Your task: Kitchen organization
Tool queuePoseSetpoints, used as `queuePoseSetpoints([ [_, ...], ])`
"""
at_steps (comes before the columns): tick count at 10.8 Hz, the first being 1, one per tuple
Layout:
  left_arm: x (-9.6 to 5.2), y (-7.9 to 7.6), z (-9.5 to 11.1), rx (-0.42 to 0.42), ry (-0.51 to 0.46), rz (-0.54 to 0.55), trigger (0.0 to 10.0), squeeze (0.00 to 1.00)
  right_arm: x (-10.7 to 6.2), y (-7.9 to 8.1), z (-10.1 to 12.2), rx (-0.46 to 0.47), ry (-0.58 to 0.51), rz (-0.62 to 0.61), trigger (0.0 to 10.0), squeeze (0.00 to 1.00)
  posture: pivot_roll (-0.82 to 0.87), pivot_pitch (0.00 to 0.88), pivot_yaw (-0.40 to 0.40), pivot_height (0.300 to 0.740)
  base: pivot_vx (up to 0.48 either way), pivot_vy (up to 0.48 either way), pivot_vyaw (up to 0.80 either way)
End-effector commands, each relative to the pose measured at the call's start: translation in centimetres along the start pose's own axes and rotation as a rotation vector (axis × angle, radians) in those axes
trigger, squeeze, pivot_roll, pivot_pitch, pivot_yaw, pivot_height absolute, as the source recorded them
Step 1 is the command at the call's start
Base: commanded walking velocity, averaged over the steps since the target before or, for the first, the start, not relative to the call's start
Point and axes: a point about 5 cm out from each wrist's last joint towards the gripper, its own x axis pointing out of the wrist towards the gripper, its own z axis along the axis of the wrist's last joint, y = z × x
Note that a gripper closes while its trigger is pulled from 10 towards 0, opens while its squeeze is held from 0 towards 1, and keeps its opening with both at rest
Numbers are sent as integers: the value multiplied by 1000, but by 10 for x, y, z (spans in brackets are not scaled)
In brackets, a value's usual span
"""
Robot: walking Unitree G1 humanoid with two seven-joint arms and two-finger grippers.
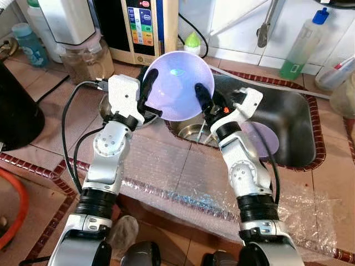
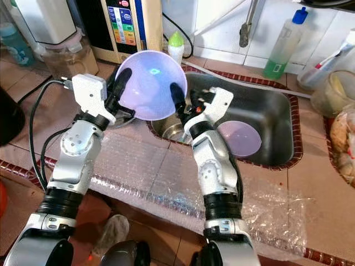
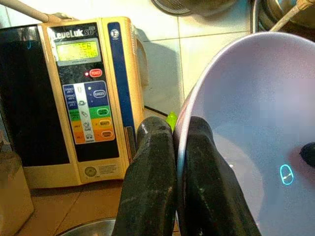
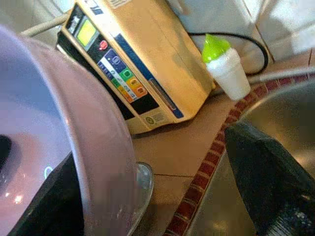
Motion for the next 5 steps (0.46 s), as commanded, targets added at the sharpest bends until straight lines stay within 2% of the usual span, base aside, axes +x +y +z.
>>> queuePoseSetpoints([
  [1,1,0,10,10,-52,-6,0,0,-4,-15,-3,56,14,-83,0,0,-35,6,57,740,0,0,0],
  [5,1,0,7,14,-35,-6,0,0,-3,-16,2,69,11,-73,0,0,-37,7,55,740,0,0,0],
])
